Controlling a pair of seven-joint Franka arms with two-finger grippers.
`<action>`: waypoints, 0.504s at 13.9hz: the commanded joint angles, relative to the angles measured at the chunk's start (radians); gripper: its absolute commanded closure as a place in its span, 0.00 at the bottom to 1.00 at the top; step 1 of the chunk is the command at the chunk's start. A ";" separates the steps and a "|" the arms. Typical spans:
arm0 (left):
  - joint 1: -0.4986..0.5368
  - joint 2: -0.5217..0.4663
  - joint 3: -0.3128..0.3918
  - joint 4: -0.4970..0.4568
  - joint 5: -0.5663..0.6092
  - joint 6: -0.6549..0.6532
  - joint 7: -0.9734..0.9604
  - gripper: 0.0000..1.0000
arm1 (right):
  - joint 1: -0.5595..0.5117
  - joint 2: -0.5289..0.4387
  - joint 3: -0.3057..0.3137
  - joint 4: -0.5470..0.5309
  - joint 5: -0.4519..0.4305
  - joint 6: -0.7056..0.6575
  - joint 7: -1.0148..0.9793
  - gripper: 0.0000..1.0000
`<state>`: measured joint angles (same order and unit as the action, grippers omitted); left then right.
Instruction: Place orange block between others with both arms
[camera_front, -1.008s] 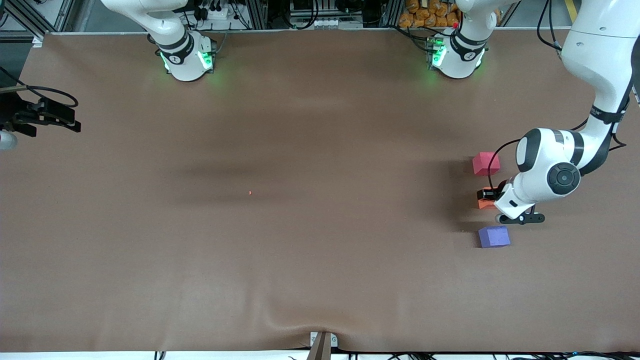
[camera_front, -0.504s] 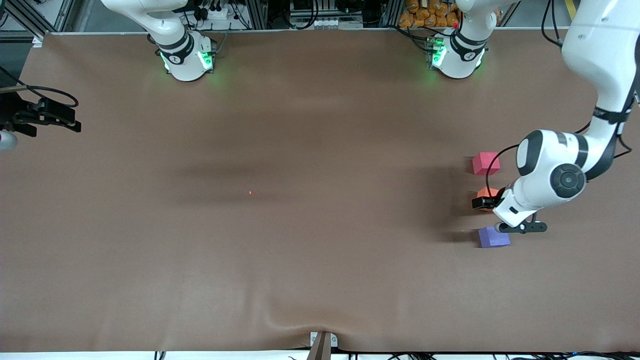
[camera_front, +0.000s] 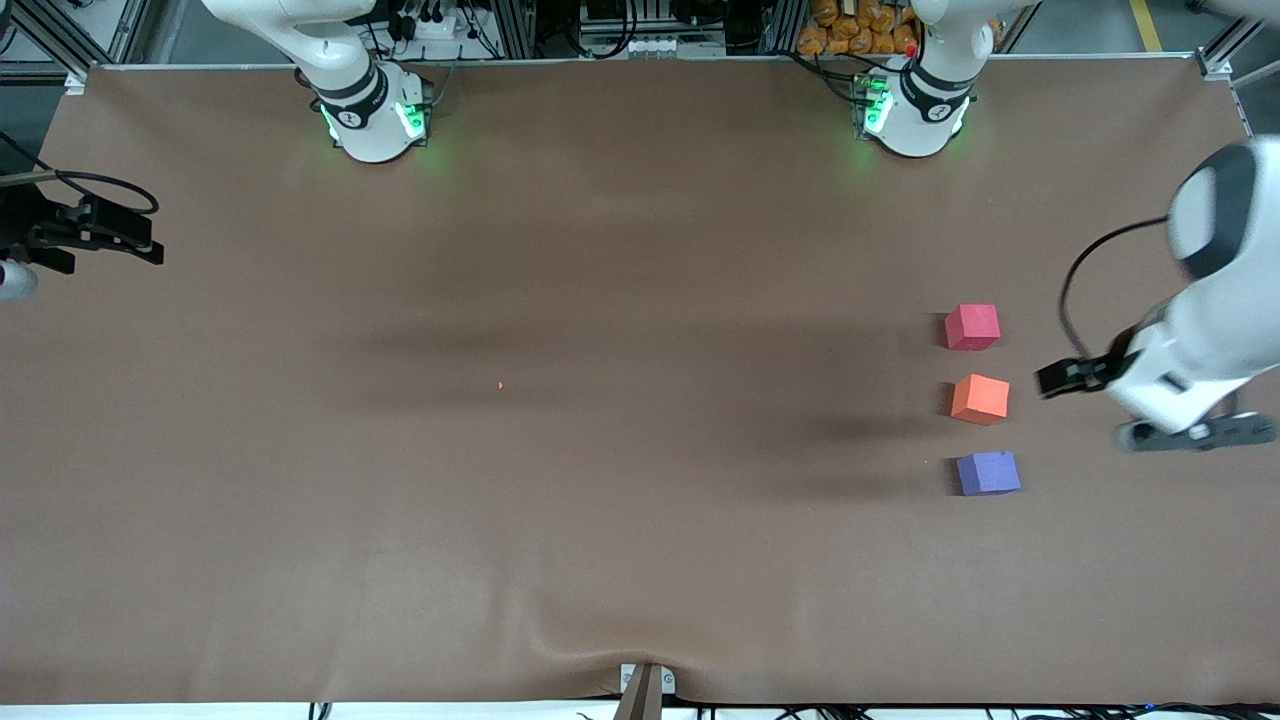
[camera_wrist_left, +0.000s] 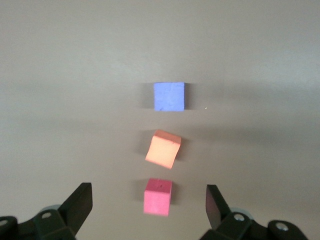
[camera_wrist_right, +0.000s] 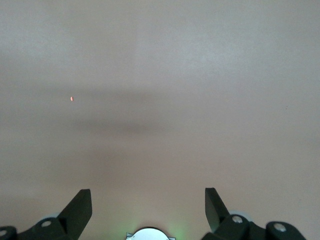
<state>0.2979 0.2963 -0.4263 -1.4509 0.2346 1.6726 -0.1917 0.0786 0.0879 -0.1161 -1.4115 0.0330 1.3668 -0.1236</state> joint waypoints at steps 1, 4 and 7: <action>0.010 -0.098 -0.009 0.047 -0.037 -0.067 0.023 0.00 | -0.010 -0.010 0.006 0.002 -0.018 -0.006 -0.005 0.00; 0.007 -0.201 -0.011 0.049 -0.087 -0.117 0.023 0.00 | 0.001 -0.008 0.009 0.000 -0.013 -0.006 -0.005 0.00; -0.114 -0.267 0.148 0.043 -0.167 -0.166 0.027 0.00 | -0.002 -0.007 0.009 0.000 -0.011 -0.006 -0.005 0.00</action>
<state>0.2704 0.0633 -0.3937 -1.3877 0.1126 1.5339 -0.1841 0.0791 0.0877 -0.1114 -1.4113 0.0329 1.3660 -0.1236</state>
